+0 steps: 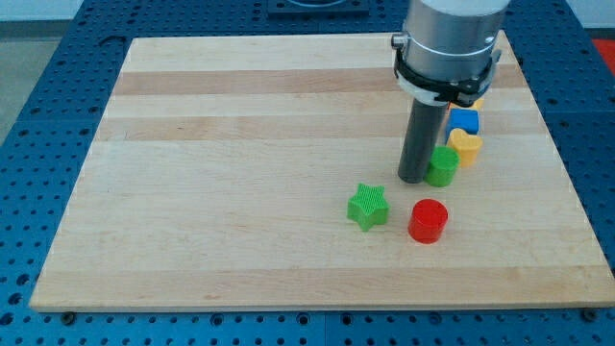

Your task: Push the green star and red circle slightly right

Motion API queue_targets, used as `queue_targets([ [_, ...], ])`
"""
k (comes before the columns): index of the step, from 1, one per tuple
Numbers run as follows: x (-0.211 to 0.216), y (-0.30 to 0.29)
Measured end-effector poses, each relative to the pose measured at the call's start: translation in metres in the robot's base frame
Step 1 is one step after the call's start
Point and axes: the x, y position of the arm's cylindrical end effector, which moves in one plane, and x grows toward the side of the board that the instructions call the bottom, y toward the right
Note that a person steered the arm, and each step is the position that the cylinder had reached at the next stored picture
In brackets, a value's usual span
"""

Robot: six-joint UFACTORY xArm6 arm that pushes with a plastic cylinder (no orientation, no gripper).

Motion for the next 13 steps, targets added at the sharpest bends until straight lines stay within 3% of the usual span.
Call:
queue_targets([
  [3, 0.001, 0.016],
  [4, 0.006, -0.017],
  [6, 0.004, -0.156],
  [9, 0.007, -0.251],
  [11, 0.023, -0.358],
  [12, 0.046, -0.379],
  [13, 0.055, -0.348],
])
